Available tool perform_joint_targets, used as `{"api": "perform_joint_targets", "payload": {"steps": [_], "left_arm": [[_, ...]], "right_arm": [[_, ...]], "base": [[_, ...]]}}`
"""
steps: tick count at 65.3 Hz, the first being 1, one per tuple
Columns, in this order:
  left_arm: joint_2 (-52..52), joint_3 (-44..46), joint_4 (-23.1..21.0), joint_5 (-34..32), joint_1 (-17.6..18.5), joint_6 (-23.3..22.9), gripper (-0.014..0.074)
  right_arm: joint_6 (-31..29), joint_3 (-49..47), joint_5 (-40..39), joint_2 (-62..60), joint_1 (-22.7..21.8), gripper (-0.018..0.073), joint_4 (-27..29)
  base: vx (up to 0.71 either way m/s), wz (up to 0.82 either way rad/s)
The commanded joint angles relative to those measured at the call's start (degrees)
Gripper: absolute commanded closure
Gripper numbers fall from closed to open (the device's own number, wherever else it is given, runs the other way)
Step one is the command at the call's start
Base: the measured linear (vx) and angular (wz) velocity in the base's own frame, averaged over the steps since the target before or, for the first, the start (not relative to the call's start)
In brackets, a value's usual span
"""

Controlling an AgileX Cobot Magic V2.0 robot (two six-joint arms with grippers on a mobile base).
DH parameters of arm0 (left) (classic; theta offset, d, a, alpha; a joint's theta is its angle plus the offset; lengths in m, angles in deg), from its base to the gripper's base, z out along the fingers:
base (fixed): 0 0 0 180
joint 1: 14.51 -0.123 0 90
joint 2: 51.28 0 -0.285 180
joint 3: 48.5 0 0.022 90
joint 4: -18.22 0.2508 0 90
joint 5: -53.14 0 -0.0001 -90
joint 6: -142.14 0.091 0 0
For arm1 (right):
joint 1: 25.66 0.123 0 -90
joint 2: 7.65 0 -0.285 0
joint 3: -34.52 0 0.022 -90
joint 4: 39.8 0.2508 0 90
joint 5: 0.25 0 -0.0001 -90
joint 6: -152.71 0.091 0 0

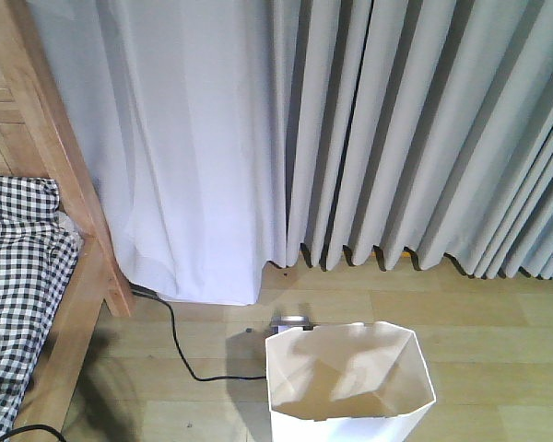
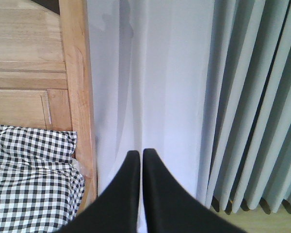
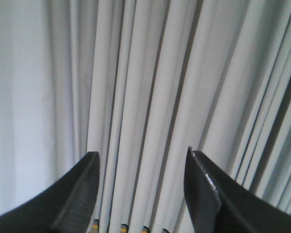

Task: Move trash bin to bedside with robot

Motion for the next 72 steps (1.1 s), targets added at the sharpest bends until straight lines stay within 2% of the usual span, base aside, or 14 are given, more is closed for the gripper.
{"api": "perform_joint_targets", "payload": {"steps": [1,20,42,48,54,57,64,69,72], "left_arm": [[-0.8,-1.5,0.0,-4.6,0.0,-0.1,0.0602],[-0.8,-1.5,0.0,-4.6,0.0,-0.1,0.0602],[-0.8,-1.5,0.0,-4.6,0.0,-0.1,0.0602],[-0.8,-1.5,0.0,-4.6,0.0,-0.1,0.0602],[-0.8,-1.5,0.0,-4.6,0.0,-0.1,0.0602],[-0.8,-1.5,0.0,-4.6,0.0,-0.1,0.0602],[-0.8,-1.5,0.0,-4.6,0.0,-0.1,0.0602],[-0.8,-1.5,0.0,-4.6,0.0,-0.1,0.0602],[-0.8,-1.5,0.0,-4.6,0.0,-0.1,0.0602]], "right_arm": [[0.2,-1.4,-2.2,-0.3,-0.1,0.0216,0.7],[0.1,-1.5,-1.1,-0.4,-0.1,0.0576,0.7],[0.1,-1.5,-1.1,-0.4,-0.1,0.0569,0.6],[-0.5,-1.5,-1.7,-0.4,-0.1,0.0569,-1.1],[0.3,-0.2,-4.8,-0.4,-0.1,0.0569,-2.0],[3.0,0.5,-6.8,-0.4,-0.1,0.0569,-4.8],[17.7,3.4,-12.4,-0.4,-0.1,0.0569,-17.2],[26.2,4.8,-13.3,-0.4,-0.1,0.0569,-25.7],[29.1,4.9,-12.3,-0.4,-0.1,0.0569,-27.9]], "base": [[0.00,0.00],[0.00,0.00],[0.00,0.00],[0.00,0.00],[0.00,0.00],[0.00,0.00],[0.00,0.00],[0.00,0.00],[0.00,0.00]]}}
